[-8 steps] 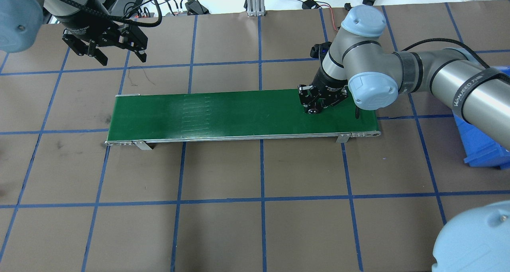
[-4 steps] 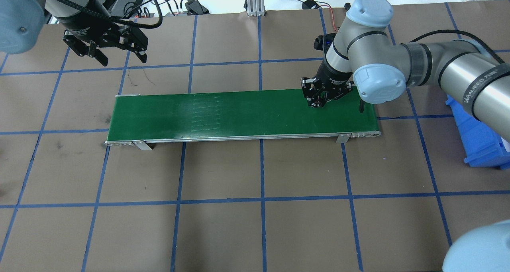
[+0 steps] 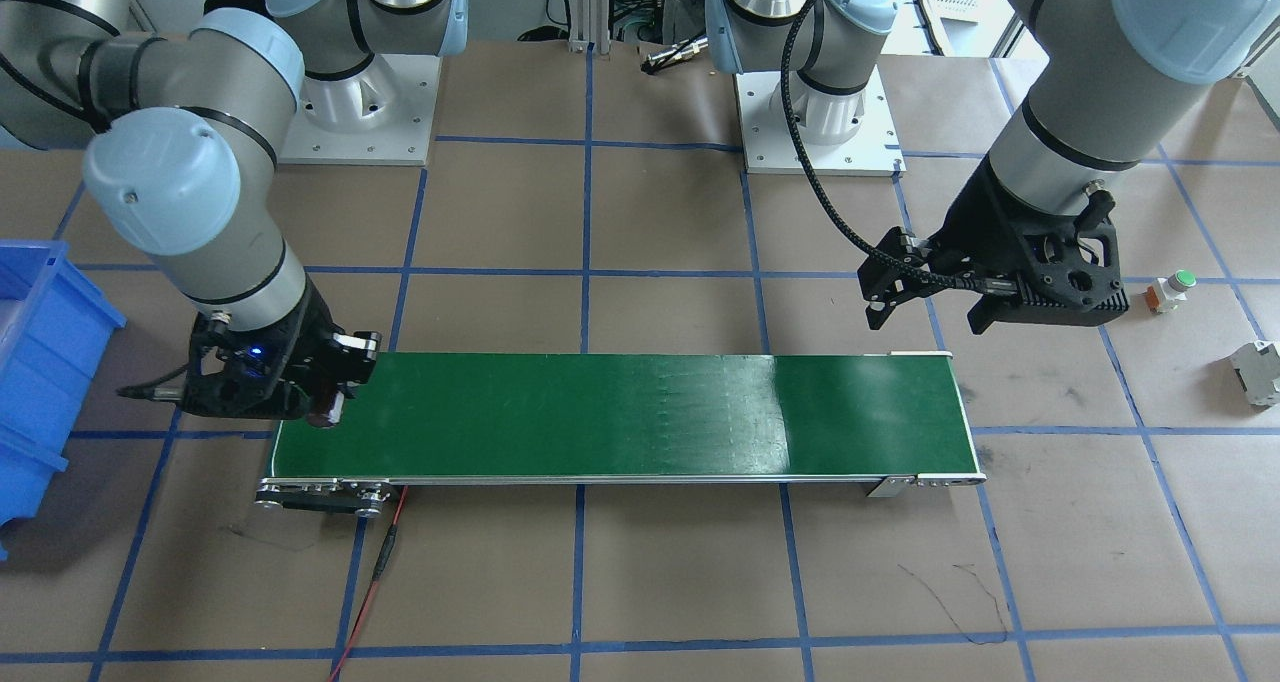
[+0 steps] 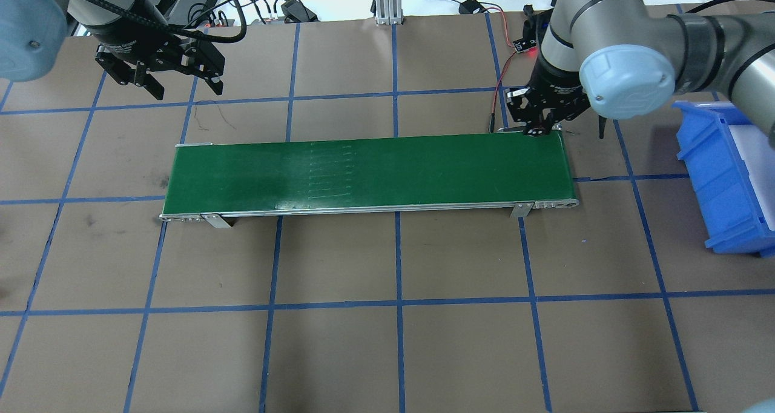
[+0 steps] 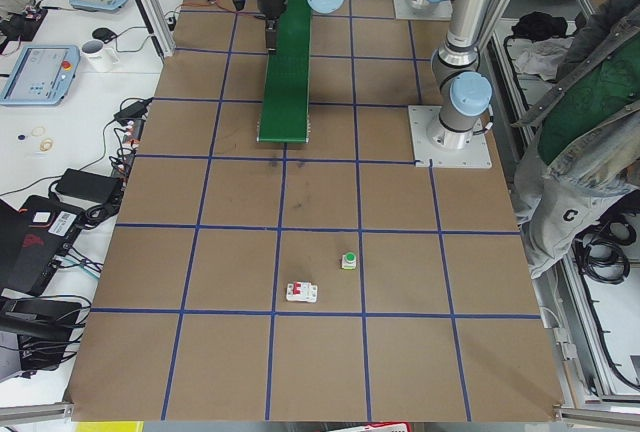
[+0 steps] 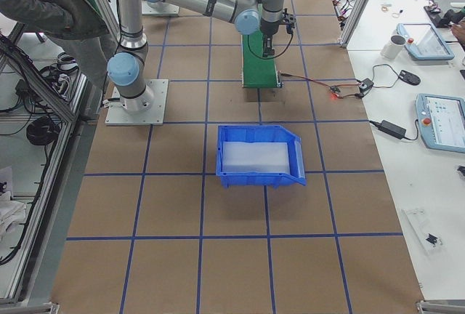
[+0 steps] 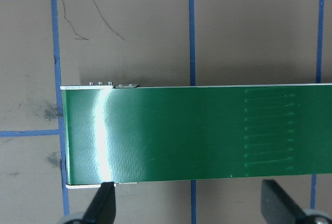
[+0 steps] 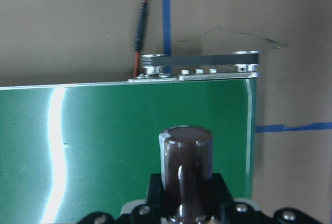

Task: Move capacitor from left to right
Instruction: 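Lift the capacitor with the right gripper and carry it to the blue bin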

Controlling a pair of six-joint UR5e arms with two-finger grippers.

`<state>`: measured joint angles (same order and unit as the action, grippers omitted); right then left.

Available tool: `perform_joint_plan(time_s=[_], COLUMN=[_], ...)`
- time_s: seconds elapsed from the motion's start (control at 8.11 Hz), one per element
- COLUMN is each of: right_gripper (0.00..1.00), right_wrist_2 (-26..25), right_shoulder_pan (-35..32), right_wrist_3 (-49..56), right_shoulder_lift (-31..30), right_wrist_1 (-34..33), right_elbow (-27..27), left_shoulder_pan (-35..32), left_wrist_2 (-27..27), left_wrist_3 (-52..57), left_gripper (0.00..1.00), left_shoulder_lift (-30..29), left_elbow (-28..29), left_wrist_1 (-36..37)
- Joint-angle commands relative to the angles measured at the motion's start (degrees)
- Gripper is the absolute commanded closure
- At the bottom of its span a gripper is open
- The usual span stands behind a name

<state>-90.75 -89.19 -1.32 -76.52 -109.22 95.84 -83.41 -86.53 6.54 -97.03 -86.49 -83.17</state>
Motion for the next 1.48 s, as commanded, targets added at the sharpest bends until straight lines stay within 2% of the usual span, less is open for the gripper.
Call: perform_joint_plan(time_s=[0.0, 0.37, 0.86, 1.11, 1.36], right_gripper=[1.0, 1.0, 1.0, 1.0, 1.0], right_wrist_2=[-8.11, -12.43, -12.17, -11.56, -11.55], right_shoulder_pan=[5.85, 15.94, 28.52, 32.92, 35.21], right_wrist_3=[7.19, 16.66, 27.05, 32.67, 34.61], right_shoulder_lift=[-3.71, -5.13, -4.61, -1.98, 0.31], right_wrist_1=[4.88, 6.21, 6.12, 5.34, 3.5], right_elbow=[-0.66, -1.44, -1.36, -1.62, -2.06], left_shoulder_pan=[0.0, 0.0, 0.0, 0.0, 0.0], left_wrist_2=[0.05, -0.04, -0.3, -5.11, -6.37], left_wrist_3=[0.05, 0.05, 0.05, 0.05, 0.05], left_gripper=[0.0, 0.0, 0.0, 0.0, 0.0], left_shoulder_lift=[0.09, 0.0, 0.09, 0.09, 0.09], left_elbow=[0.01, 0.01, 0.01, 0.01, -0.08], left_wrist_1=[0.02, 0.02, -0.07, -0.15, -0.07])
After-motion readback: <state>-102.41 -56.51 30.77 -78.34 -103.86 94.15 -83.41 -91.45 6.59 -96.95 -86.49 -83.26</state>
